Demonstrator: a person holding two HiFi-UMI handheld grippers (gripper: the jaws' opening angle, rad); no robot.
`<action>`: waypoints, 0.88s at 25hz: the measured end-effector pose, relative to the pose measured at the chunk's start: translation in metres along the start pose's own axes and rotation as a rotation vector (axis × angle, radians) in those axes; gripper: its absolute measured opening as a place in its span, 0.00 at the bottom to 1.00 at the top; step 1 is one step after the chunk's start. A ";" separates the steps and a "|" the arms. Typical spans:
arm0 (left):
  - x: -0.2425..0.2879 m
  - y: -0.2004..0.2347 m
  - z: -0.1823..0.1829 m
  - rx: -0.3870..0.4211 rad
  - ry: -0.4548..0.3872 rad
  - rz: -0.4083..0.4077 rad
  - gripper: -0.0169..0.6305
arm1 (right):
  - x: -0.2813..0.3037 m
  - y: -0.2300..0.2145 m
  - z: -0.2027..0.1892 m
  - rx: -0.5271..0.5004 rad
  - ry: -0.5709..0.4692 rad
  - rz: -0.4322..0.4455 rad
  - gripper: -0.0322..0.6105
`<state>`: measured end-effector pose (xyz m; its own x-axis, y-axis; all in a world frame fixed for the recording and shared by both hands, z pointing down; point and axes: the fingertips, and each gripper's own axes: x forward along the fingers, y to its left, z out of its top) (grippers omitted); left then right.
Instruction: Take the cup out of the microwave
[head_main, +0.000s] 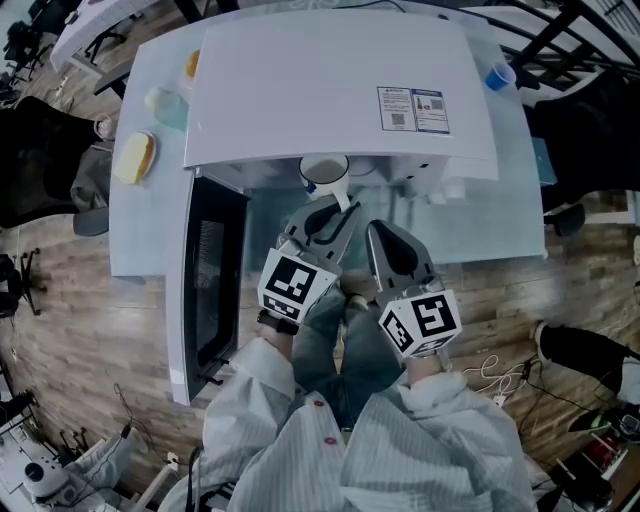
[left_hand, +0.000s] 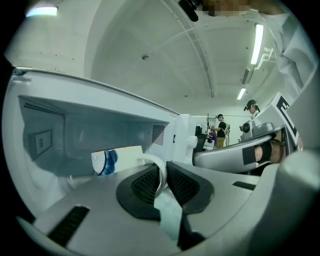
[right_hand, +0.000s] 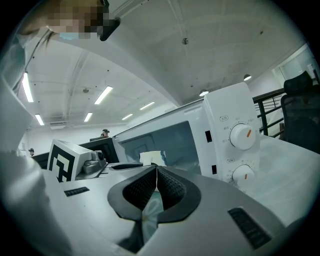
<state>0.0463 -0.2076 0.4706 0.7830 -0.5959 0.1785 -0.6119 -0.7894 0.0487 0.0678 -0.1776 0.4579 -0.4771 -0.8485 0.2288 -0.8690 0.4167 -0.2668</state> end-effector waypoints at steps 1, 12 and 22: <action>-0.002 -0.003 0.001 -0.002 -0.001 0.005 0.10 | -0.003 0.001 0.001 -0.002 -0.001 0.006 0.11; -0.038 -0.040 0.029 -0.056 -0.040 0.063 0.10 | -0.042 0.024 0.019 -0.020 -0.001 0.065 0.11; -0.071 -0.049 0.059 -0.104 -0.064 0.089 0.10 | -0.059 0.039 0.043 -0.023 0.003 0.094 0.11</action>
<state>0.0278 -0.1354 0.3977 0.7287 -0.6736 0.1233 -0.6848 -0.7157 0.1373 0.0674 -0.1251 0.3933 -0.5567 -0.8046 0.2067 -0.8234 0.5016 -0.2652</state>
